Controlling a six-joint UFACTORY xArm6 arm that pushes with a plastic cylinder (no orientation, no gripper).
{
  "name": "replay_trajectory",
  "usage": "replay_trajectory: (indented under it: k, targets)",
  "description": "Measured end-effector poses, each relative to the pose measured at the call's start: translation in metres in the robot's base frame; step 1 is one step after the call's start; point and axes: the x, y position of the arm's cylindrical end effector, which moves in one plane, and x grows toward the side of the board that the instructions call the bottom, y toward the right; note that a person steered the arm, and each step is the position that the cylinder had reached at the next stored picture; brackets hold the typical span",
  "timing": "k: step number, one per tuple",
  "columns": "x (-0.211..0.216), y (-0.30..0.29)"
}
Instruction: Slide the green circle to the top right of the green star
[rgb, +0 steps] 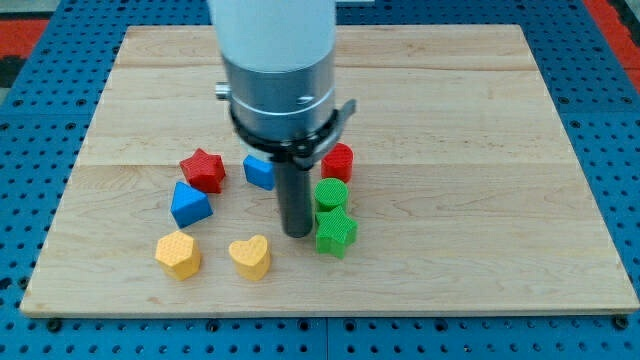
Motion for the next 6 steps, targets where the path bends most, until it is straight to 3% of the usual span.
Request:
replay_trajectory:
  k: [1,3,4,6]
  targets:
    - [-0.012,0.077]
    - [0.004,0.023]
    - [0.023,0.038]
    - [-0.041,0.012]
